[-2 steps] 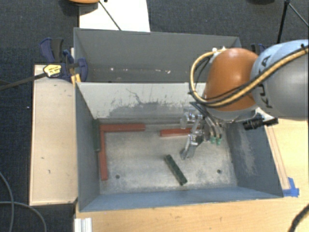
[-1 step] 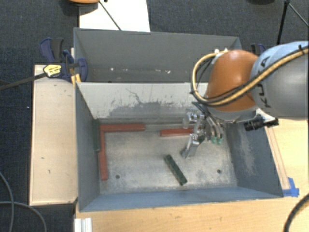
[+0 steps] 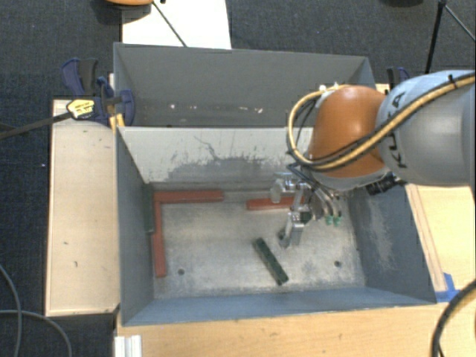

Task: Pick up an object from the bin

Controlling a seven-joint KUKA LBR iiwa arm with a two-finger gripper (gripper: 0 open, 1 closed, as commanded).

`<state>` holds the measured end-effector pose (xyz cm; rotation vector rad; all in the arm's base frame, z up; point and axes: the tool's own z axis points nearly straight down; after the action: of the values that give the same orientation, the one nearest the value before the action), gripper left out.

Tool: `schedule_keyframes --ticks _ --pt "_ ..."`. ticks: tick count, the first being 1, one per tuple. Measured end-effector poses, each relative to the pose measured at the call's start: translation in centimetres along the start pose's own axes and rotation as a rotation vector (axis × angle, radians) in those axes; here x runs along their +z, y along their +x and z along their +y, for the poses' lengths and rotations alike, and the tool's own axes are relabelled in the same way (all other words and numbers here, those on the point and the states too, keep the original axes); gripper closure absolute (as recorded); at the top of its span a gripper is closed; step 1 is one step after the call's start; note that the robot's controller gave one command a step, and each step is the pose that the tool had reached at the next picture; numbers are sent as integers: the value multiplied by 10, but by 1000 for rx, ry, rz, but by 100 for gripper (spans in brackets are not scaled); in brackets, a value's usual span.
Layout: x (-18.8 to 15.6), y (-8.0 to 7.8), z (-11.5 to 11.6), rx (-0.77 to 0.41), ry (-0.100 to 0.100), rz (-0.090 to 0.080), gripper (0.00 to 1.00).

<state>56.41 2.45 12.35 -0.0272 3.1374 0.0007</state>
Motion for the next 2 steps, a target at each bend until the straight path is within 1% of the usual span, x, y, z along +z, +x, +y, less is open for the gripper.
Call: schedule_keyframes --ticks 1,2 --pt "53 11 -6 312 0 4 100" --pt "53 11 -6 314 0 4 0"
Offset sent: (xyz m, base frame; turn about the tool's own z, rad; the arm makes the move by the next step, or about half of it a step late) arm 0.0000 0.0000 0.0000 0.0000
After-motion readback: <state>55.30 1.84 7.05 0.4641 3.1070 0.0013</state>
